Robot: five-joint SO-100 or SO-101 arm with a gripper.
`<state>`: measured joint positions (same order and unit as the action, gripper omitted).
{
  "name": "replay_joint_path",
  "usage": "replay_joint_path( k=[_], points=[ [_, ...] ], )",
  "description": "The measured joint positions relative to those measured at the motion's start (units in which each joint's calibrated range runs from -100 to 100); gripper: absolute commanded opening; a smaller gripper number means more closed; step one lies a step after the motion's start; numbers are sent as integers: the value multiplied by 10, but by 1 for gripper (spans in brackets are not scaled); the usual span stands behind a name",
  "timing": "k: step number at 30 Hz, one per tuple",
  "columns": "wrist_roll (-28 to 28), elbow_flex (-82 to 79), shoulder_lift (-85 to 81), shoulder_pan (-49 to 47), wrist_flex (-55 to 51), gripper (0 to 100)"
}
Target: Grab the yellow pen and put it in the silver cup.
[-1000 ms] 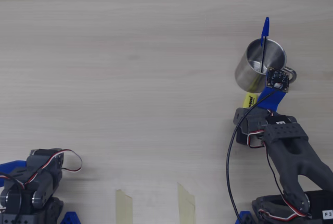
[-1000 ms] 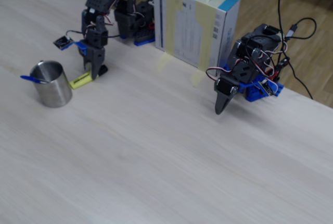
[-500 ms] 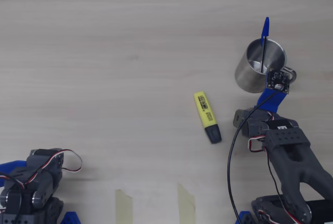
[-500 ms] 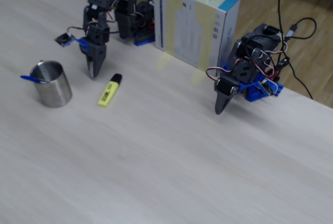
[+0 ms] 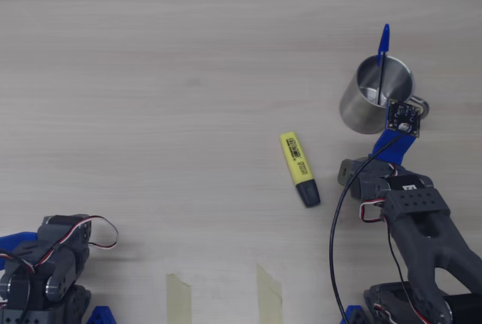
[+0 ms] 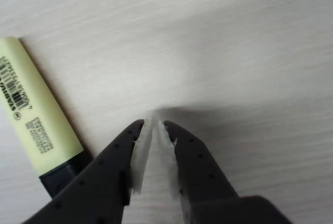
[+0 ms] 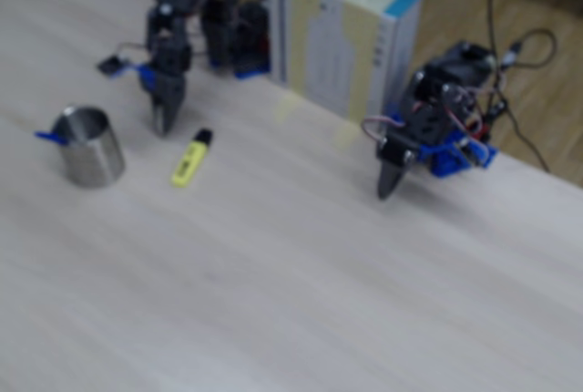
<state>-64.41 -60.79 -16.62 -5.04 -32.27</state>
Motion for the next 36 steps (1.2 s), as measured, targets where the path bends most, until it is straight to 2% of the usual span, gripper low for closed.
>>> replay_joint_path(
  k=[5,9,13,24,36],
  points=[
    [0,24,0,-47,0,7],
    [11,68,0,-80,0,17],
    [39,80,0,-97,0,22],
    [47,121,17,-156,0,22],
    [47,162,100,-177,0,22]
  ],
)
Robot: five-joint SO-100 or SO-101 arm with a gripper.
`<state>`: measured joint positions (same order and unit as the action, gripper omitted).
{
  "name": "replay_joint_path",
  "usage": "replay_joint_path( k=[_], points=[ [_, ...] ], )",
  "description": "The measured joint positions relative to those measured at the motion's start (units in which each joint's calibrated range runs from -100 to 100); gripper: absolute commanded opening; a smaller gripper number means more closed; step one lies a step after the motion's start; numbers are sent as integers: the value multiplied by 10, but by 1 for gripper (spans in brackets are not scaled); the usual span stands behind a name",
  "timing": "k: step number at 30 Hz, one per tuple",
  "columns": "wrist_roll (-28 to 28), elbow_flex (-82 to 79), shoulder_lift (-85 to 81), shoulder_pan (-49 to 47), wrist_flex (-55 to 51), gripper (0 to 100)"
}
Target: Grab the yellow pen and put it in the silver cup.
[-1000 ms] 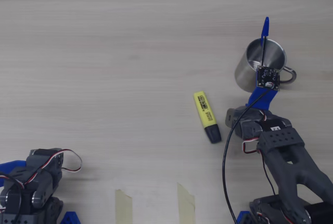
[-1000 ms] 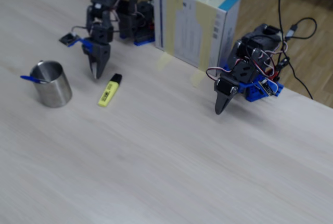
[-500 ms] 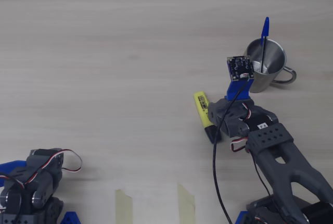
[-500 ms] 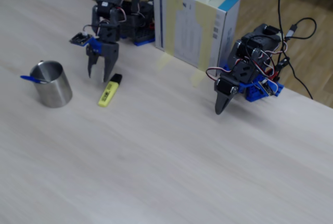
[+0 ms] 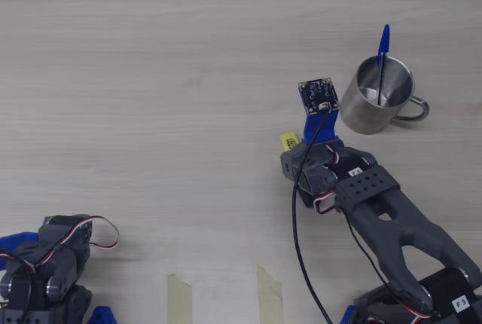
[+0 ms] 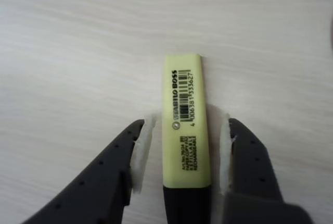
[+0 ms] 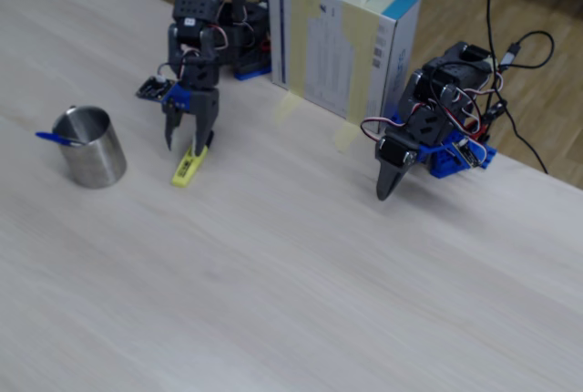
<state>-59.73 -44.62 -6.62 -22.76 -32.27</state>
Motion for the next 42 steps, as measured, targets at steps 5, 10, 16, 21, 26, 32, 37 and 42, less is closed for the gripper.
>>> replay_joint_path(
  k=[5,10,16,21,26,32,37,42],
  points=[
    [0,0,18,2,0,22],
    [0,-9,32,-1,0,21],
    [0,-24,48,2,0,21],
    [0,-24,58,2,0,21],
    [0,-24,59,2,0,21],
    [0,-22,75,2,8,21],
    [0,-21,76,2,5,21],
    [0,-21,76,2,4,21]
  ],
)
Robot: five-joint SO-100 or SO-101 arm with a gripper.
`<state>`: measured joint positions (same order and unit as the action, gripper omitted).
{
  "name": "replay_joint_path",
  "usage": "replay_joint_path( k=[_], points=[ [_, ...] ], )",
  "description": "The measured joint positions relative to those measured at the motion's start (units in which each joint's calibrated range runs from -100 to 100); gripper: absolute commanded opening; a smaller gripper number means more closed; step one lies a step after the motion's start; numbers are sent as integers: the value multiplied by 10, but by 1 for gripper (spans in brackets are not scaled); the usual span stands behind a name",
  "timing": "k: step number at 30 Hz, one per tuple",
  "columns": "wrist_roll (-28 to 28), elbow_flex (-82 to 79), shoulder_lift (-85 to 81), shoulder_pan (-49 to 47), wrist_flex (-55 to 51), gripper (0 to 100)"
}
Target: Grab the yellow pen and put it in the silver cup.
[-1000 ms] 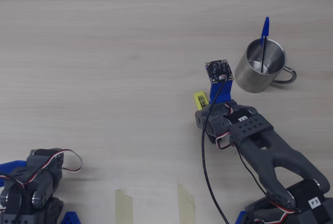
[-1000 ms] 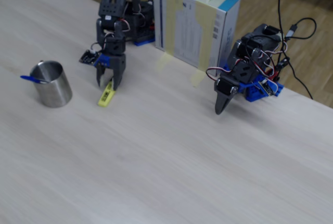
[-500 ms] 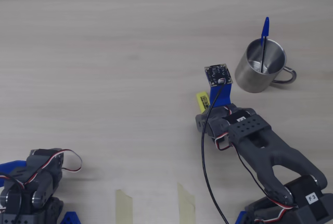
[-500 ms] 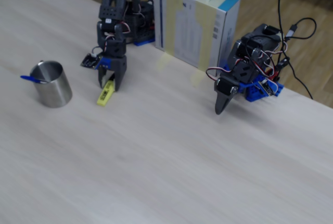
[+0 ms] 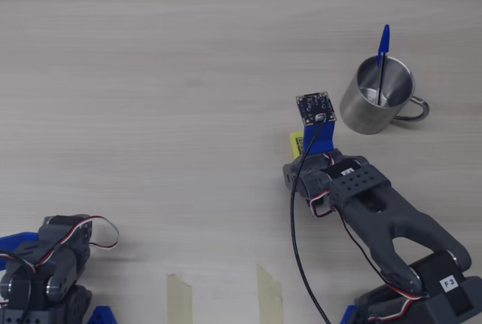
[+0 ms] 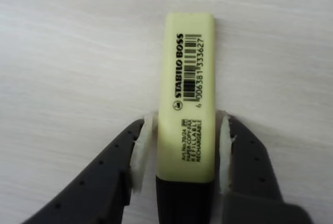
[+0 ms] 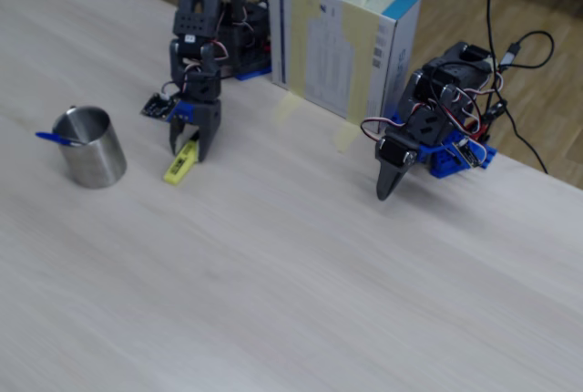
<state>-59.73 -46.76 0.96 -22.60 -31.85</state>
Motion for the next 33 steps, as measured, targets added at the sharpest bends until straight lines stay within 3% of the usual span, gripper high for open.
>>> replay_joint_path(
  k=[12,33],
  points=[
    [0,0,1,7,0,8],
    [0,0,1,7,0,8]
  ],
)
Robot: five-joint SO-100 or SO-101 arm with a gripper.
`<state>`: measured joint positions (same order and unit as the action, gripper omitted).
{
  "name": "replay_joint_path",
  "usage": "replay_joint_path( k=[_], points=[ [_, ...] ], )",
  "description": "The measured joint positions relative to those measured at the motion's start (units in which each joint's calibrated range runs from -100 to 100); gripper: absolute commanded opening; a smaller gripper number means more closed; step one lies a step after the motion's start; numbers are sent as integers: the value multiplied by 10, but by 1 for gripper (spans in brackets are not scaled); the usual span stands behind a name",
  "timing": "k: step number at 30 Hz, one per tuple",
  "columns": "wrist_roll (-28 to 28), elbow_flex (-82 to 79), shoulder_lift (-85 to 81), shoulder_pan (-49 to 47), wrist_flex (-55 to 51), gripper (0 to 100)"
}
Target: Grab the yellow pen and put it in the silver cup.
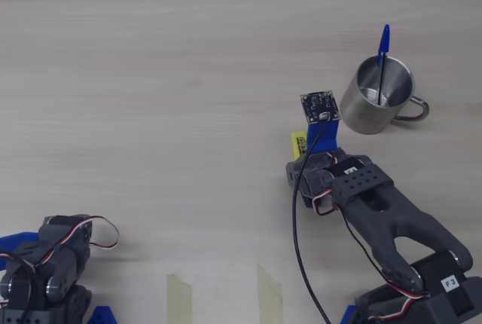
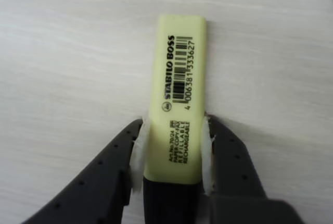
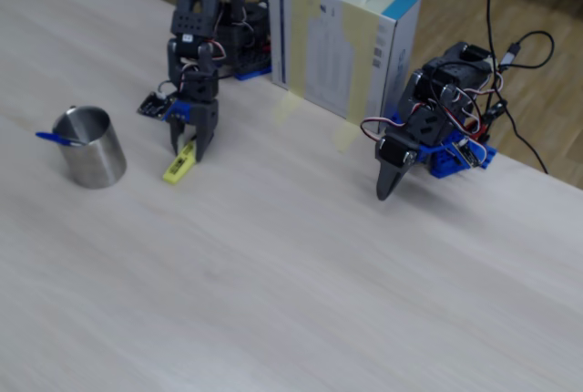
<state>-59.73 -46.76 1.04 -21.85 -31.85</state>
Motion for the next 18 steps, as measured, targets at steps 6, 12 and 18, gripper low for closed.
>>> replay_joint_path(
  k=[6,12,18],
  points=[
    [0,-1,-11,-1,-2,8],
    [0,-12,-24,-1,-9,8],
    [0,-47,-62,-1,-10,8]
  ],
)
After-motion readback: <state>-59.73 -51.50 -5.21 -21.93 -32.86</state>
